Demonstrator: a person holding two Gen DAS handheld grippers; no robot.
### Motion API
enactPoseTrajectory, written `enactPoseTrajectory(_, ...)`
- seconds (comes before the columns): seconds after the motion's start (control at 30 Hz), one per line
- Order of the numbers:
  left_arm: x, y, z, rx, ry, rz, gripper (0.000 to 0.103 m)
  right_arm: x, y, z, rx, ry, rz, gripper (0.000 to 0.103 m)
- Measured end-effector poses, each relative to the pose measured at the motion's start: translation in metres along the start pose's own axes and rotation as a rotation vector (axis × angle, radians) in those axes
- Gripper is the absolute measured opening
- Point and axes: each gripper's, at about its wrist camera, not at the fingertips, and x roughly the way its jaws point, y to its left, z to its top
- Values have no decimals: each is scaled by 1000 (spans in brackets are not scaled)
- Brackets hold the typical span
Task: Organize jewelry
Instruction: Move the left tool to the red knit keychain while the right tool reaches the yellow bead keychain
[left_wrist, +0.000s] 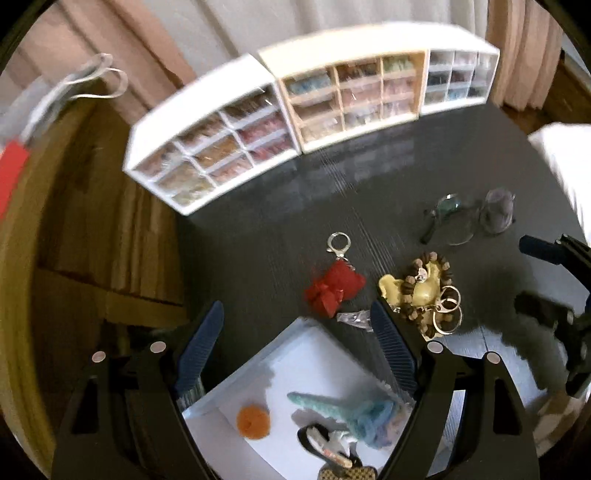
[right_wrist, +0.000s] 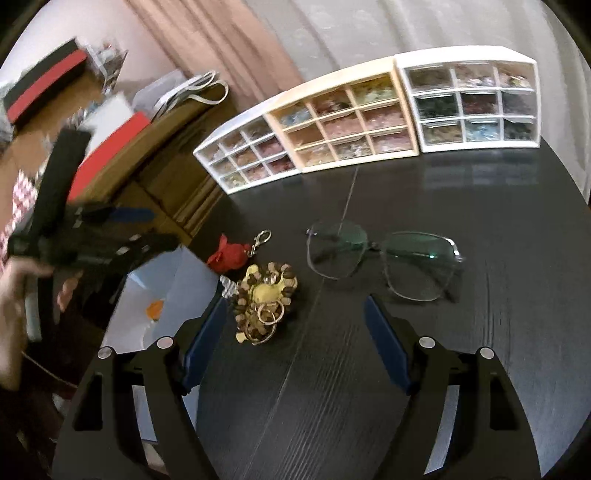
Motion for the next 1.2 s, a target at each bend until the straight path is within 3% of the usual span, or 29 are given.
enactPoseTrajectory(0.27, 47, -15, 21, 50, 148, -44, 82, 22, 7, -13, 9, 50, 66, 70)
enactPoseTrajectory(0.37, 56, -16, 26, 43, 180, -22, 82, 24, 13, -14, -9, 46, 74, 67)
enactPoseTrajectory(0.7, 79, -20, 28, 53, 242, -27, 70, 28, 16, -15, -10, 41, 65, 67)
enactPoseTrajectory(0.93, 92, -19, 25, 24, 279, -79, 47, 40, 11, -3, 6, 42, 50, 66)
enactPoseTrajectory(1.07, 93, -16, 22, 39, 264, -78, 46, 50, 10, 3, 14, 58, 50, 61)
enactPoseTrajectory(1.2, 90, -19, 22, 24, 250, -71, 46, 61, 5, 5, 50, 71, 39, 49)
